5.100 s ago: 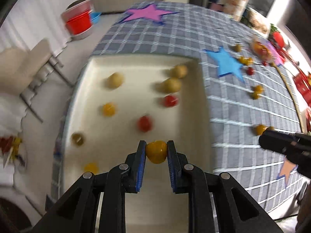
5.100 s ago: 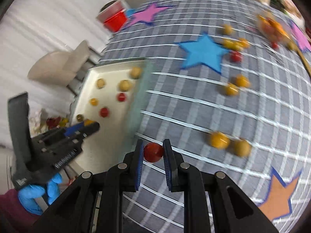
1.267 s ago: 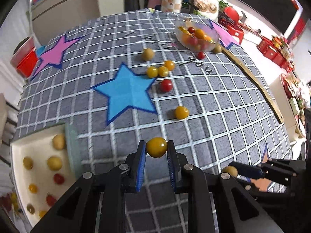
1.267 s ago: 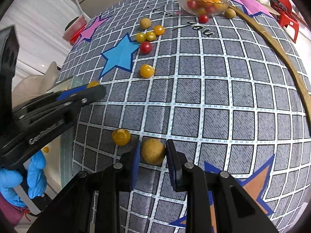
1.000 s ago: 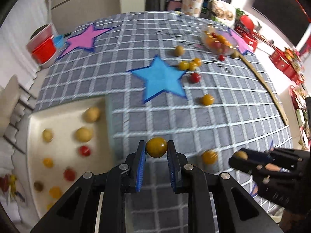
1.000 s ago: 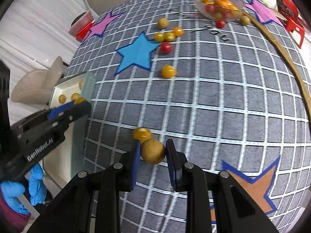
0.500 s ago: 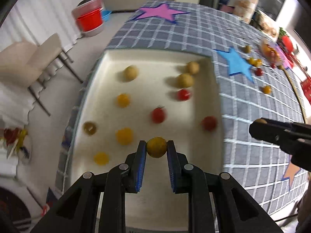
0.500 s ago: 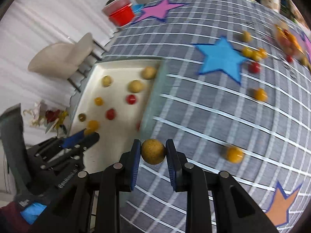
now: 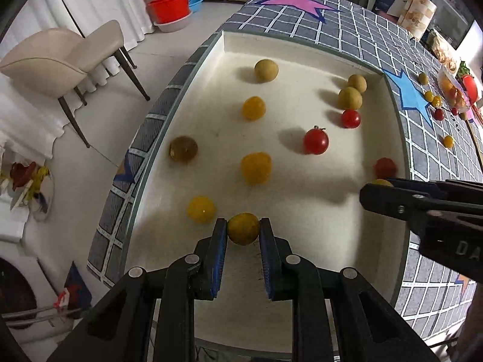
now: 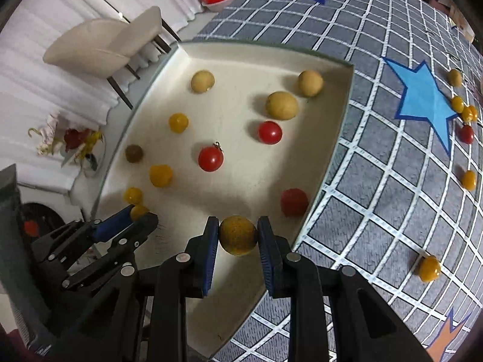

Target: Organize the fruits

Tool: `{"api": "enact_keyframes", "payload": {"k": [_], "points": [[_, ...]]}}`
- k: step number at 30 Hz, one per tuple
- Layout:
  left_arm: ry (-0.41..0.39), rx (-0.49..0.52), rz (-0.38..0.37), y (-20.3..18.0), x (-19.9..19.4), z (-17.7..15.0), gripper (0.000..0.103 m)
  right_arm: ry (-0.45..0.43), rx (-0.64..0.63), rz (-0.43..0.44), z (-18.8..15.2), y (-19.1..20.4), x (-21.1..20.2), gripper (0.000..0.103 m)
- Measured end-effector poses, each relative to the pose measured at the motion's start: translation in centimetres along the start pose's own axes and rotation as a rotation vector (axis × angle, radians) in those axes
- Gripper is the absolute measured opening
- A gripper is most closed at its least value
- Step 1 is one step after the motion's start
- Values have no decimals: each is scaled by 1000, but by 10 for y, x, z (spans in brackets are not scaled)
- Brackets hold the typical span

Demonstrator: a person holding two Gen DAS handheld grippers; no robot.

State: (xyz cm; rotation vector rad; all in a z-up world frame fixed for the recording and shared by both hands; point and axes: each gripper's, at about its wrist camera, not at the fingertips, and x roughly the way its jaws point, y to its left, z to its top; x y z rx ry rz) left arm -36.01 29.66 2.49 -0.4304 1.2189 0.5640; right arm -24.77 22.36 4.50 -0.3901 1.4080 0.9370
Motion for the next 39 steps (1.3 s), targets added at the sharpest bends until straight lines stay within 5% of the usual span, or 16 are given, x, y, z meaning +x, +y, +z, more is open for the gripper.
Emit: {"api": "enact_keyframes", "payload": {"k": [14,16,17,18,22,27,33,37,39], "points": [[6,28,17,-6,5,1,24,43,-16,-76,6,13,24,29],[5,36,28,-7,4,2,36,48,-14,-76,7,15,25,29],[7,36,24,-7,4,1,65,53,-11,-74,7,16,25,29],[-1,29,24,-7,3,0,81,56,-10,-70,8,19,26,31],[4,42,29,-9,0,-1,81,56,-13,-55,11,19,21,45],[38,45,22,-8,-3,-2,81,32,-19,-37,14,28,6,81],[69,53,9,-9,-17,2,81,51,15,-47,13,25,-14,86],[89,74,9,-11,-27,3,81,69,28,-61,4,16,-30,103],[96,81,-3,-11,-34,3,81,80,22,-71,-1,14,-38,103]]}}
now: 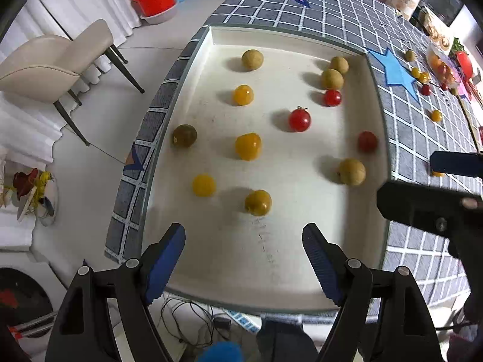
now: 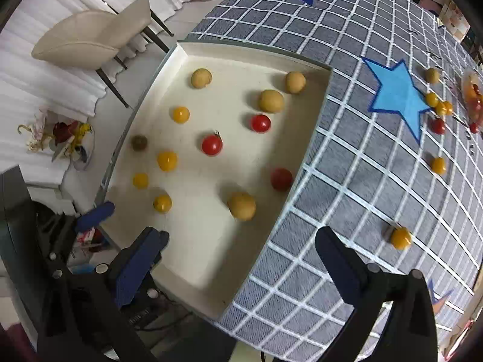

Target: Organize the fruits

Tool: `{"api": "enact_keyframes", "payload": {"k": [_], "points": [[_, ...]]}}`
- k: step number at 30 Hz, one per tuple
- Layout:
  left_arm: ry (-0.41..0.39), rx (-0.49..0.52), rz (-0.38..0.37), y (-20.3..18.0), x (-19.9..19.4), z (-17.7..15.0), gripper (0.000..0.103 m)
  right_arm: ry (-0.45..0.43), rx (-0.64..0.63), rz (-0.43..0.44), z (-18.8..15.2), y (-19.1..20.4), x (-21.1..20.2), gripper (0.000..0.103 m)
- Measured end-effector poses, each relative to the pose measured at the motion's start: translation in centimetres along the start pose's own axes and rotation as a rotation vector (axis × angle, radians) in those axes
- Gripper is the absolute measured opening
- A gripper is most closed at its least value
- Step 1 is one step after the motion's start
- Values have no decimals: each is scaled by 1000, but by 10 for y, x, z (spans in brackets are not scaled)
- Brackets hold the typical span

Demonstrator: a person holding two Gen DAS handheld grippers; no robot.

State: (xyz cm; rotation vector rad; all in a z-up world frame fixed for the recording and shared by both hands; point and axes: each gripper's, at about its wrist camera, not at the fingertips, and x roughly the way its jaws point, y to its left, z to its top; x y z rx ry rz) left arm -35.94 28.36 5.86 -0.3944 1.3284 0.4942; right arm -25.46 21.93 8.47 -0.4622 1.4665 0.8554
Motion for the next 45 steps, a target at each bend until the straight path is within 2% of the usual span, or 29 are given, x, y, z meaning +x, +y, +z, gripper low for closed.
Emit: {"api": "enact_keyframes", "payload": {"k": [1,2,3,8,11,14,19,23,45], "points": [[-1,5,-1,0,-1,-2,81,4,-6,-8,-2,0,-4,103],[0,12,1,0,-4,-2,85,9,-14,-22,-5,1,-9,103],[4,20,5,-1,-8,-2,103,13,-18,-30,-7,1,-12,103],[-25,62,-17,-4,-35,-1,103,50,-36,-74,-19,3,-35,103],[-23,91,-57,-4,-51,-2,103,65,-32,-104,-22,2,-48,103],[-27,132,-31,-7,-65,-5,103,61,-12,-99,-25,5,-61,103],[39,177,-22,-10,-78,-10,103,25,-9,-116,-25,17,-80,103],[41,200,-14,-13,-88,-14,103,5,-14,-119,-26,23,-90,103],[-6,245,37,-16,-103,-11,103,14,-41,-143,-28,36,-89,103]]}}
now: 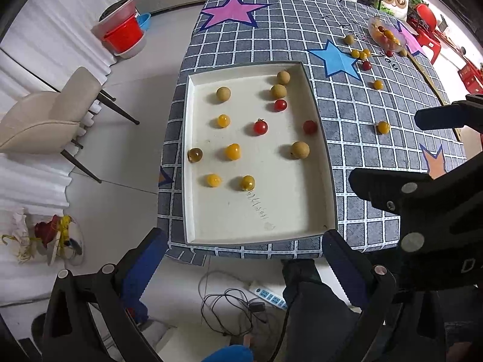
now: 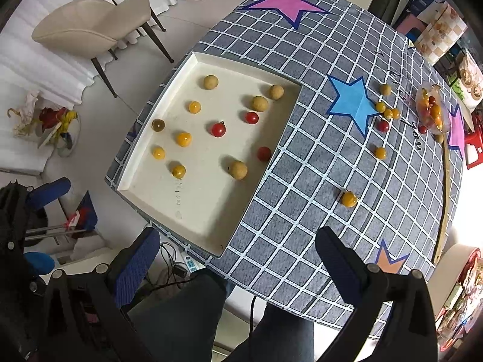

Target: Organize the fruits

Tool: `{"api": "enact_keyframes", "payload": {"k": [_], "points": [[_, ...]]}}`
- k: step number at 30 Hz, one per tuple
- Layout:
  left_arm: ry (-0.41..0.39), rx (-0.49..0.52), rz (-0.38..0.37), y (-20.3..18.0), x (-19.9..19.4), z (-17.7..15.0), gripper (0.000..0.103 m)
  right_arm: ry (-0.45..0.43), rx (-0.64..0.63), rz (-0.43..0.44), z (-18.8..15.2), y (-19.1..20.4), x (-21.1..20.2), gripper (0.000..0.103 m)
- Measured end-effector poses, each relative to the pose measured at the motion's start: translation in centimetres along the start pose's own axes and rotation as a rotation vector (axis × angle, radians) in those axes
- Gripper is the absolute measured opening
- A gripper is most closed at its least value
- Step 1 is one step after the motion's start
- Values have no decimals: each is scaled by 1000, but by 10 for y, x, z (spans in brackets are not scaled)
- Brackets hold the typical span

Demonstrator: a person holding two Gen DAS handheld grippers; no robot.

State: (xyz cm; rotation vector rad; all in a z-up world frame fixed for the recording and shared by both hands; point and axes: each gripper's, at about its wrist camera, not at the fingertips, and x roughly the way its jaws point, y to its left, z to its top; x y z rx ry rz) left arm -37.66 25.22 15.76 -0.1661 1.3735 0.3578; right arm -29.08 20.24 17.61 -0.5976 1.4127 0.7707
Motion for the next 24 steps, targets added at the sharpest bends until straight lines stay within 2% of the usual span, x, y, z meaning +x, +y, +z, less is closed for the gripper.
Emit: {"api": "enact_keyframes", "payload": {"k": [24], "points": [[-14,12,9,4,-1,0,103,-18,16,-8,1,5,-2,103]]}}
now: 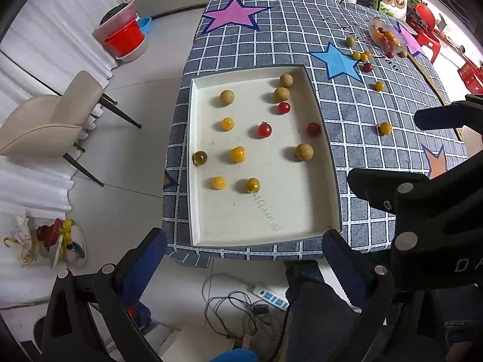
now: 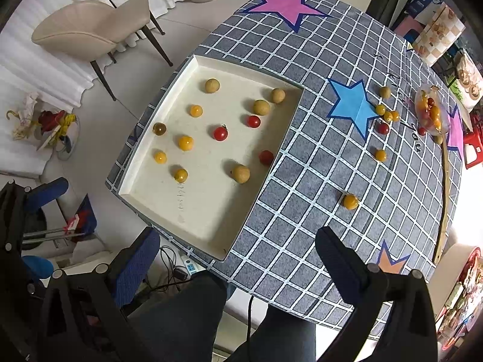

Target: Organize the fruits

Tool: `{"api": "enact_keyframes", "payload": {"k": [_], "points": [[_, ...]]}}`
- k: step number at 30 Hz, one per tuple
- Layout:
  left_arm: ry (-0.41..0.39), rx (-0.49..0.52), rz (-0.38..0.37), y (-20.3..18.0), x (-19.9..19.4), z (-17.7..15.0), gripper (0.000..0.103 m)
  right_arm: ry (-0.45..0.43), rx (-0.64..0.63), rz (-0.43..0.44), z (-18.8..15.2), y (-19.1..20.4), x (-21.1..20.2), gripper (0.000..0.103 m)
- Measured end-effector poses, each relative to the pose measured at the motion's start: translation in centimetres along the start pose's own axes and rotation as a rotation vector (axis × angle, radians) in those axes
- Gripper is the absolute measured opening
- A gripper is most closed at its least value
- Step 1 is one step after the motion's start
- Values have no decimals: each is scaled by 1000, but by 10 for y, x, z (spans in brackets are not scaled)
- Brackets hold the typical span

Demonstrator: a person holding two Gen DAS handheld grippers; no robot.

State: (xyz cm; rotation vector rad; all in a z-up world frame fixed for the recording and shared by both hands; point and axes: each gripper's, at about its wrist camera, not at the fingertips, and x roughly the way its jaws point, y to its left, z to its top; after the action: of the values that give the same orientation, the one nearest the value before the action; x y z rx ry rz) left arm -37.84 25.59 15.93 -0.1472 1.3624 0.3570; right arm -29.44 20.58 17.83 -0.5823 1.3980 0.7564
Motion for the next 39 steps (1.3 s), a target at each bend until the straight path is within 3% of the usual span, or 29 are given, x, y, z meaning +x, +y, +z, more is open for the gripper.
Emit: {"api": "enact_keyframes", "payload": {"k": [39], "points": [[9,9,-17,-7,3,3,103,12,-13,13,3,1,6,103]]}}
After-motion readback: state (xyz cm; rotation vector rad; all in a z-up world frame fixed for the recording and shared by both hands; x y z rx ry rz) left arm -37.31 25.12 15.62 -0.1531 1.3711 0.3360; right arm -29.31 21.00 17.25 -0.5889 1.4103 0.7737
